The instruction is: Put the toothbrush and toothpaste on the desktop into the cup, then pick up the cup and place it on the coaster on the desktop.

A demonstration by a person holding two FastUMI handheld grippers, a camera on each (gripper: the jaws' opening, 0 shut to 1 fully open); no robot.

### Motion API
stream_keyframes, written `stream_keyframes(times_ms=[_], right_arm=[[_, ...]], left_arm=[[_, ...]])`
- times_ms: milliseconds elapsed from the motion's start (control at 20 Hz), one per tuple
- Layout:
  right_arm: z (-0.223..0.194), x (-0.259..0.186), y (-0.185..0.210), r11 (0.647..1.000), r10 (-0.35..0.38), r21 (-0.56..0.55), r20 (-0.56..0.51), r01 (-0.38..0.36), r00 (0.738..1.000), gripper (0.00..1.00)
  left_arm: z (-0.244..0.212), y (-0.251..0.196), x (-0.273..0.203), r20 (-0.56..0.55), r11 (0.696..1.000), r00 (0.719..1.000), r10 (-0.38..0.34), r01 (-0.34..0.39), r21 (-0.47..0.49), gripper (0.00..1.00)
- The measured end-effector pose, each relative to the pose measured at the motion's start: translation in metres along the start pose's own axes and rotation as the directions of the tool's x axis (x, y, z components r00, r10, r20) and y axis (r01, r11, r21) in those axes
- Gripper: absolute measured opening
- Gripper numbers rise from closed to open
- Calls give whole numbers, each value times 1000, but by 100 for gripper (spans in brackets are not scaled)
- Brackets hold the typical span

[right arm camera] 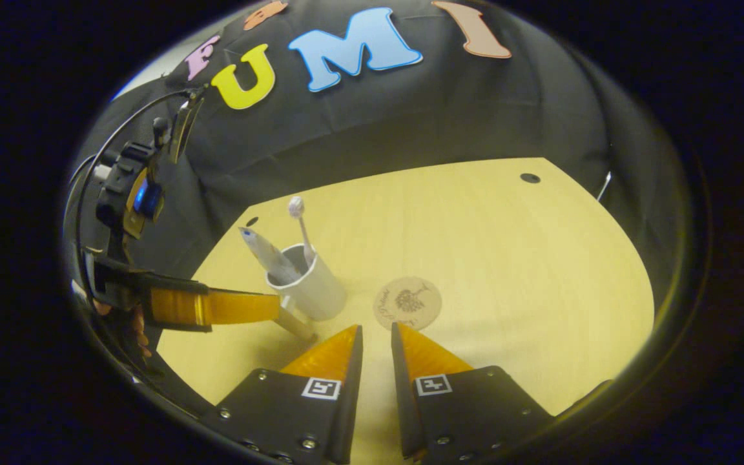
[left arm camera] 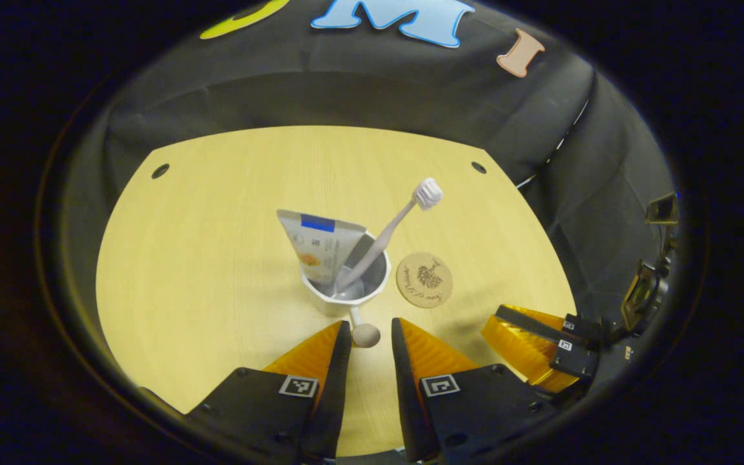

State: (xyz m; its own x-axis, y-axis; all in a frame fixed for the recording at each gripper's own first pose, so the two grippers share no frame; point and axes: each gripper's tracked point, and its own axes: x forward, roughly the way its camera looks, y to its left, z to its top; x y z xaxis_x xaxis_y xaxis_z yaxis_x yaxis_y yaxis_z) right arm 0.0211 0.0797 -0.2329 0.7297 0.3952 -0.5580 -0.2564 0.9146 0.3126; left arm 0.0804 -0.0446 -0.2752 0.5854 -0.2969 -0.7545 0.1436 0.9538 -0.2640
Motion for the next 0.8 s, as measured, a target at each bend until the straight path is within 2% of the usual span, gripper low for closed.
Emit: stream_keyframes(times_ms=[50, 100, 150, 300, 350, 600, 650, 800], right_arm=[[-4, -2, -6, 1000, -11, 13, -5, 11, 1000, 28], [-8, -5, -12, 999, -21, 26, -11, 22, 1000, 28], [-12, -7, -17, 999, -30, 38, -17, 31, 999, 28], [-20, -12, -32, 997, -57, 59, -33, 59, 998, 28], [-21, -13, -36, 996, -64, 64, -38, 66, 997, 28], [-19, -9, -51, 992, -85, 89, -52, 89, 995, 28], [-18, -7, -53, 992, -86, 92, -54, 91, 995, 28], [-17, -3, -58, 990, -90, 98, -65, 96, 994, 28]], left_arm=[[1, -1, 5, -17, 1000, 1000, 2, -2, -2, 41], [1, 0, 9, -31, 1000, 1000, 5, -5, -4, 47], [1, 1, 14, -42, 1000, 999, 8, -9, -5, 41], [2, 4, 24, -72, 1000, 997, 19, -19, -6, 41], [-2, 5, 30, -83, 1000, 996, 19, -20, -8, 49], [-10, 19, 36, -147, 999, 989, 24, -29, -38, 49], [-12, 21, 37, -158, 998, 987, 25, -33, -46, 41], [-16, 30, 36, -185, 998, 982, 24, -35, -58, 41]])
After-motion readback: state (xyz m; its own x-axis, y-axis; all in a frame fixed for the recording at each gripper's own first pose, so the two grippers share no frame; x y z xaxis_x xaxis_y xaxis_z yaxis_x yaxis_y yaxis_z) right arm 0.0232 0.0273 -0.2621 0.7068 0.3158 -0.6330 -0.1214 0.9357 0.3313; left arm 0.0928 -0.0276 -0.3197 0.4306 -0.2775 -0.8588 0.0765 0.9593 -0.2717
